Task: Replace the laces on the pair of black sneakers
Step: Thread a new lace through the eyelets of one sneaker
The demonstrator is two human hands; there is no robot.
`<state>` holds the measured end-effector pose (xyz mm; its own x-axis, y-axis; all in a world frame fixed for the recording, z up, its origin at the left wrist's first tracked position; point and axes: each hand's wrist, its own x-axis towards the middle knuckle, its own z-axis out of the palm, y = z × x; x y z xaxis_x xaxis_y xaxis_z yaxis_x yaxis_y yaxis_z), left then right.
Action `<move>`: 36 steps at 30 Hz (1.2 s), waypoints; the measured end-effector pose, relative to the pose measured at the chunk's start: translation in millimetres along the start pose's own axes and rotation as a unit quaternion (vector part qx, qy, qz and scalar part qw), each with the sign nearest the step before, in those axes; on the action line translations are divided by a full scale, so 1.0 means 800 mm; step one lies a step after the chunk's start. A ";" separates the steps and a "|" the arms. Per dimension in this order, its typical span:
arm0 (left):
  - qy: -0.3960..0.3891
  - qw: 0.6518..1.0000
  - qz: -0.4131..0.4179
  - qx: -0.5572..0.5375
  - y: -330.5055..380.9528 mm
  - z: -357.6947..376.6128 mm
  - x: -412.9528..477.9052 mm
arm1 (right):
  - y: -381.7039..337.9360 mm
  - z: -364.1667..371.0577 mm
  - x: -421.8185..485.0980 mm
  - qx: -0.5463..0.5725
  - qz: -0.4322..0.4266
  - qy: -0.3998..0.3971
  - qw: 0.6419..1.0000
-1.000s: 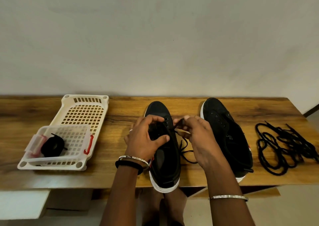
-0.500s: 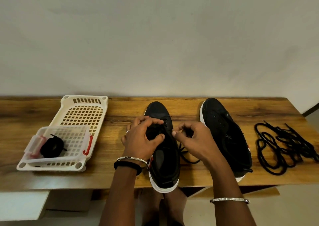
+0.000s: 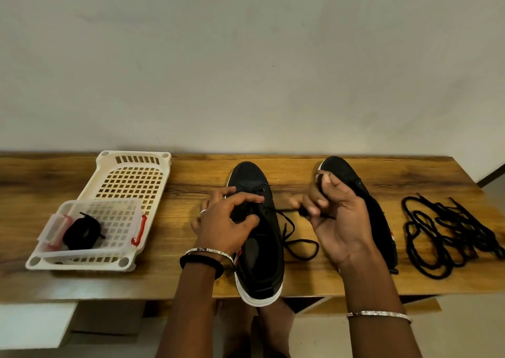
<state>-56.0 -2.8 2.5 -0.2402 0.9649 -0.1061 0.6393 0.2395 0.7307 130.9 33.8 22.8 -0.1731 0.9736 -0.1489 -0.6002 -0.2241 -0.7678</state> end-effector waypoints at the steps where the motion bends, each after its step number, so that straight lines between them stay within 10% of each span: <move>1: 0.000 1.000 -0.002 -0.001 0.000 0.000 0.000 | -0.001 -0.003 0.000 0.017 0.006 0.015 1.000; 5: 0.002 1.000 -0.005 -0.004 0.001 0.002 0.001 | -0.001 -0.014 0.003 -0.206 0.000 0.064 0.977; 11: 0.012 1.000 -0.006 -0.005 0.001 0.004 0.001 | 0.024 -0.012 0.004 -0.588 -0.002 -0.065 0.806; 20: 0.003 1.000 -0.007 -0.003 0.001 0.007 0.002 | 0.010 -0.011 -0.002 -0.385 0.010 -0.094 0.918; 36: 0.008 0.996 0.049 -0.068 -0.007 0.006 0.006 | 0.013 -0.001 -0.001 -0.369 0.092 -0.024 0.925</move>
<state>-57.3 0.8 -5.0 -0.1938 0.9808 -0.0209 0.5548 0.1271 0.8222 125.7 30.5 14.5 -0.2635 0.9153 -0.3046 0.1352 -0.2776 -0.9511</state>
